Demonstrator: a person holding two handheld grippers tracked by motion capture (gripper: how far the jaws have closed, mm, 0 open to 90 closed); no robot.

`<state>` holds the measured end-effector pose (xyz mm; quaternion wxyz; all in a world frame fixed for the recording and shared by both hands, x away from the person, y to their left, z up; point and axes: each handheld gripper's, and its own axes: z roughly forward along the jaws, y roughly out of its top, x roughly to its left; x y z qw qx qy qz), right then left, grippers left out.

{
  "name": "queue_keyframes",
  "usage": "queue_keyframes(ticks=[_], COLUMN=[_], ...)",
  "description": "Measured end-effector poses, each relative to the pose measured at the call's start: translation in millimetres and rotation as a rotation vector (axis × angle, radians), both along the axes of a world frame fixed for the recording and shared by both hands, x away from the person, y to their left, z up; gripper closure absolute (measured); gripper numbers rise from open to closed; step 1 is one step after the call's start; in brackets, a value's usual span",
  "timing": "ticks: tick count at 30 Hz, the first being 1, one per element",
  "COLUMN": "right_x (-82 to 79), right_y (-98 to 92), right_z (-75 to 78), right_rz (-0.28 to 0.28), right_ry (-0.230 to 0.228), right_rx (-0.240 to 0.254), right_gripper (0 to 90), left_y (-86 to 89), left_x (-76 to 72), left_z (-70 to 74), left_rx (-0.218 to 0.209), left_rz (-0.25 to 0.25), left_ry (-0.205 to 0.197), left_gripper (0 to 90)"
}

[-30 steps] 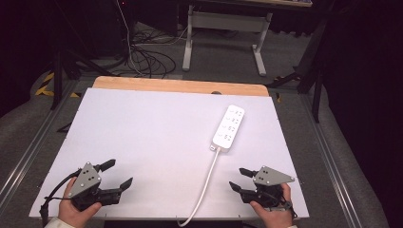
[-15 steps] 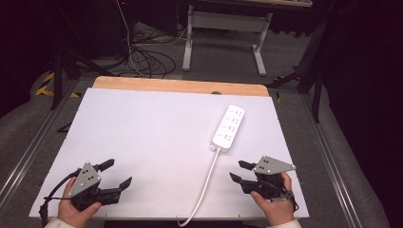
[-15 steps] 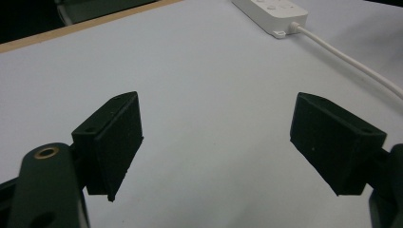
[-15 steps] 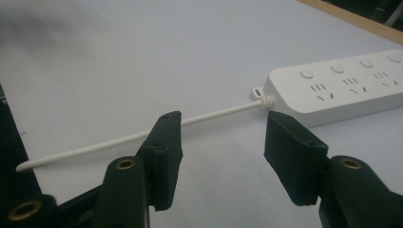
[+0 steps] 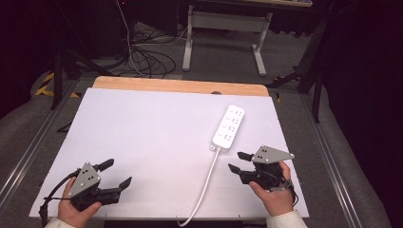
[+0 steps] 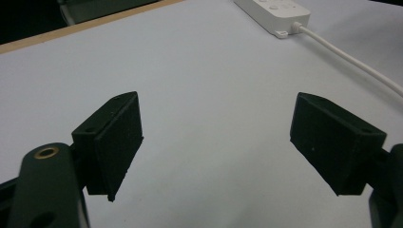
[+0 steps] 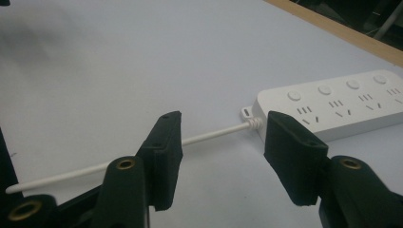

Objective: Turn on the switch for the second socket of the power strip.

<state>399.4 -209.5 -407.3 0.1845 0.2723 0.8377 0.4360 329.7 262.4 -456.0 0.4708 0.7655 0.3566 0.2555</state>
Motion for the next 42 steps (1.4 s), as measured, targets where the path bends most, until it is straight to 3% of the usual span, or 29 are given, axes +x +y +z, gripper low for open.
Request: queue_keyframes(ticks=[9,11,12,15,20,31,42], right_x=[11.5,12.9,14.0,16.2,21.8,61.7,94.2], right_y=[1.8,1.8,1.4,1.9,4.5,7.2,10.2], right_z=[8.5,8.7,8.2,7.5,9.1,22.3,11.8], right_rz=[-0.01,-0.013,0.008,0.025,-0.003,-0.074,-0.132], right_ry=[-0.009,-0.009,0.009,0.023,-0.011,-0.002,0.006], right_rx=[0.0,0.001,0.007,0.006,-0.02,0.017,0.013], right_gripper=[47.6,51.6,62.0,78.6,90.0,90.0,90.0], left_y=[-0.6,-0.7,-0.5,-0.9,0.5,5.1,5.9], left_x=[-0.2,-0.7,-0.9,-1.6,-4.1,-10.5,-11.8], left_z=[-0.1,0.1,0.3,-0.2,0.0,-0.4,-1.2], left_rx=[0.002,0.001,0.001,-0.003,-0.002,0.005,0.012], left_rz=[0.003,0.004,0.004,0.008,0.018,0.041,0.057], left_ry=[0.001,-0.001,-0.002,0.003,0.001,0.003,0.009], left_gripper=[18.4,18.4,18.4,18.4,18.4,18.5,18.4])
